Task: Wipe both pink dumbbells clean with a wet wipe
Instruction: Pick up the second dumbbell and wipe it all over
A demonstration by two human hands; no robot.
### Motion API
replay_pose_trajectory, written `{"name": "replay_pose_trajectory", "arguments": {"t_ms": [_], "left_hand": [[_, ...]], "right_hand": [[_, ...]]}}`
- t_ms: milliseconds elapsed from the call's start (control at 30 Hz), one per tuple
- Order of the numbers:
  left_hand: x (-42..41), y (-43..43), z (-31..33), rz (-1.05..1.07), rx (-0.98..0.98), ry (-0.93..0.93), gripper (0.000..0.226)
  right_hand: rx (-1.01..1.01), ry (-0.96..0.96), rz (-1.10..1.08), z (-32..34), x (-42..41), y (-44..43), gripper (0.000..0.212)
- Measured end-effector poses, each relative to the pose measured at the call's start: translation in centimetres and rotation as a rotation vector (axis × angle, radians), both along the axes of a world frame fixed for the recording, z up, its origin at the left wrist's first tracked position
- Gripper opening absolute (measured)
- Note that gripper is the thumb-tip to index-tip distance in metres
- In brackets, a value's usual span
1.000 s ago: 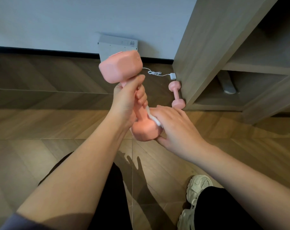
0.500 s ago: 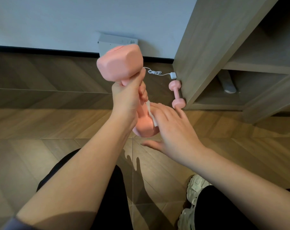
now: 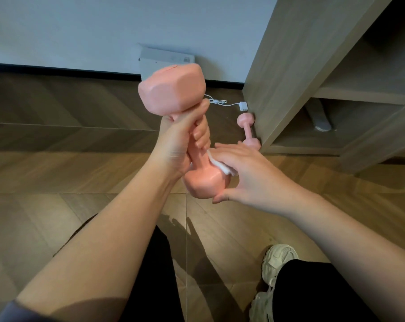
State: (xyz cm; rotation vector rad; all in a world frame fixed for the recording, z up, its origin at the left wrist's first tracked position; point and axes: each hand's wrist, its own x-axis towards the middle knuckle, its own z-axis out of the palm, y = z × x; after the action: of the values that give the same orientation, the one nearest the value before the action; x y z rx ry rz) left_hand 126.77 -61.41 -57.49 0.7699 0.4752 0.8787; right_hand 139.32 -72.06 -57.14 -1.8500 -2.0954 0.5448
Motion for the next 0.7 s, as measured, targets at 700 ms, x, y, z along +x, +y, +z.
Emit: {"name": "replay_pose_trajectory", "arguments": {"t_ms": [700], "left_hand": [[0.9,0.1,-0.4,0.311,-0.084,0.279,0.031]], "right_hand": [[0.078,-0.342,-0.075,-1.6,-1.5,-0.5,0.077]]}}
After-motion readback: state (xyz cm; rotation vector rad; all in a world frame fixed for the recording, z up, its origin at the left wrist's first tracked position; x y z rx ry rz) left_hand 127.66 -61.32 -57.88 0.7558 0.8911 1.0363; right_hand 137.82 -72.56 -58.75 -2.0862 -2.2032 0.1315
